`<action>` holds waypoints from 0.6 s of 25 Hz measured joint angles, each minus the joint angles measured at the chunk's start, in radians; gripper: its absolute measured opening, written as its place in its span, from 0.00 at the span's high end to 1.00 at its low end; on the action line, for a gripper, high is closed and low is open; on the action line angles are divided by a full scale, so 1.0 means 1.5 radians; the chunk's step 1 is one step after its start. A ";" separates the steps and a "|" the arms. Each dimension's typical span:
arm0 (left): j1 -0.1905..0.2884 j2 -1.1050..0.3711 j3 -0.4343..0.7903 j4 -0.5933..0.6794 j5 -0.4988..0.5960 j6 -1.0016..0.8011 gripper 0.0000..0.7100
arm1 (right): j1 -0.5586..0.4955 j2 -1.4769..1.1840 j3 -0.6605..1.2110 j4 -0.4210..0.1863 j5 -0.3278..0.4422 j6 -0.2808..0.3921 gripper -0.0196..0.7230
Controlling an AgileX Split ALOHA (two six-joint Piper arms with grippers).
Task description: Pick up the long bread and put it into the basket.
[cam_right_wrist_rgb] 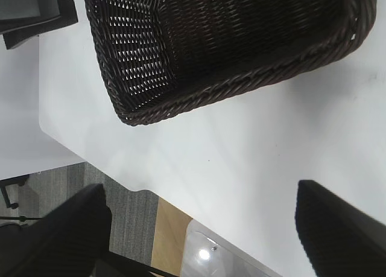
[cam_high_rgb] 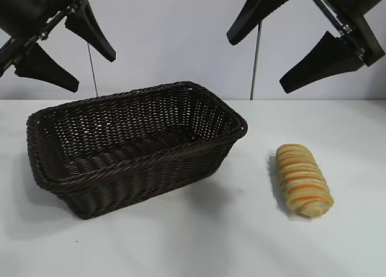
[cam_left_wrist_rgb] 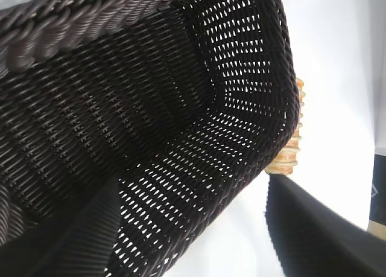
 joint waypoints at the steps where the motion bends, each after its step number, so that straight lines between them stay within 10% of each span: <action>1: 0.000 0.000 0.000 0.000 -0.001 0.000 0.30 | 0.000 0.000 0.000 0.000 0.000 0.000 0.18; 15: 0.000 0.000 0.000 -0.001 -0.010 0.001 0.30 | 0.000 0.000 0.000 0.001 -0.001 0.000 0.18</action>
